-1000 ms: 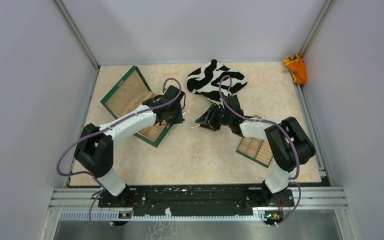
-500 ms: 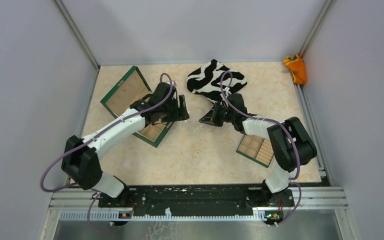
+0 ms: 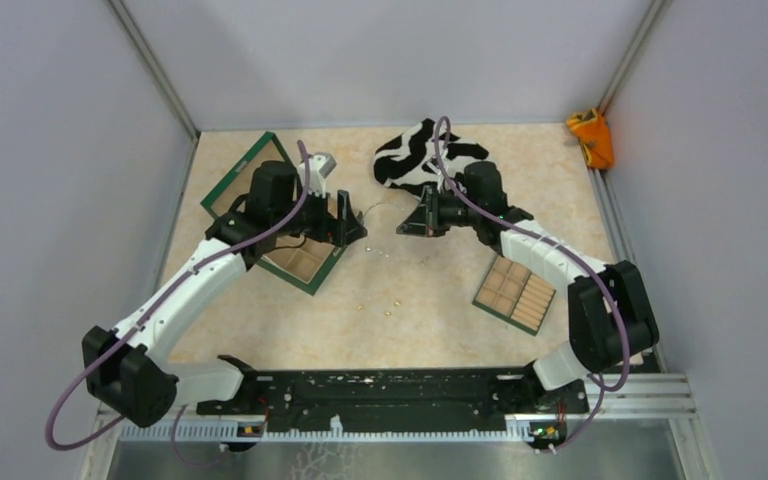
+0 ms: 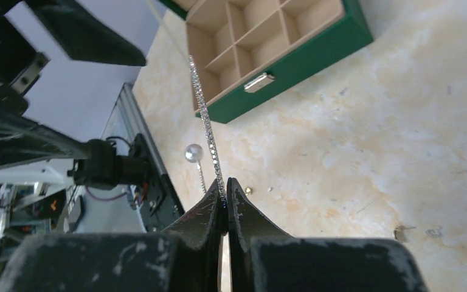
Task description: Organize the mixed jewelry
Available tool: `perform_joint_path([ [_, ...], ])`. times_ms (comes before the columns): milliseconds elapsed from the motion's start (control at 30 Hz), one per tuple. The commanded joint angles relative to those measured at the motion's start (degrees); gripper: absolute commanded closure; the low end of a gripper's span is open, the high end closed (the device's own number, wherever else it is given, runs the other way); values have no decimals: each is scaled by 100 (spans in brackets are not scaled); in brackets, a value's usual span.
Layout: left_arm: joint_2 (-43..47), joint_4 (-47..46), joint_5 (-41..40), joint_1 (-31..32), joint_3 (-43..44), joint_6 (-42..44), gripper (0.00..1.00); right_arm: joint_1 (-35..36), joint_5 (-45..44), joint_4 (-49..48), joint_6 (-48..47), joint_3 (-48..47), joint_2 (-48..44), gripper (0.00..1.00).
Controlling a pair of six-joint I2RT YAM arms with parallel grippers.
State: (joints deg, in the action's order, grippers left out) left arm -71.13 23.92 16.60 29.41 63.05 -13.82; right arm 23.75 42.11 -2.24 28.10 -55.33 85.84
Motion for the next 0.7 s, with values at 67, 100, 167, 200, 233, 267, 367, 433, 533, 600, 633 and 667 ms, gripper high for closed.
perform_joint_path([
  [67, 27, -170, 1694, -446, -205, 407, 10, -19, 1261, -647, -158, -56, -407, 100],
  [100, 6, -214, 1960, -590, -253, 407, 12, -19, 1379, -795, -76, -14, -422, 100],
  [167, -27, -353, 2366, -711, -358, 391, 14, -19, 1528, -1064, 95, 64, -444, 100],
  [200, -35, -453, 2568, -731, -400, 370, 15, -19, 1604, -1192, 193, 94, -441, 100],
  [233, -38, -580, 2780, -741, -446, 333, 17, -19, 1660, -1303, 272, 115, -442, 100],
  [267, -47, -699, 3008, -736, -477, 284, 19, -19, 1682, -1359, 319, 126, -425, 100],
  [367, -117, -1004, 3507, -741, -553, 119, 27, -15, 1714, -1425, 362, 140, -387, 100],
  [433, -170, -1166, 3729, -735, -580, 11, 32, -19, 1787, -1547, 464, 176, -368, 100],
  [533, -205, -1249, 3714, -738, -592, -57, 43, -19, 1798, -1699, 567, 216, -344, 100],
  [600, -202, -1240, 3646, -740, -583, -67, 48, -19, 1751, -1641, 534, 218, -348, 100],
  [633, -206, -1248, 3641, -738, -583, -79, 51, -19, 1728, -1598, 504, 219, -335, 100],
  [667, -208, -1264, 3651, -735, -583, -97, 61, -19, 1707, -1562, 482, 216, -334, 100],
])
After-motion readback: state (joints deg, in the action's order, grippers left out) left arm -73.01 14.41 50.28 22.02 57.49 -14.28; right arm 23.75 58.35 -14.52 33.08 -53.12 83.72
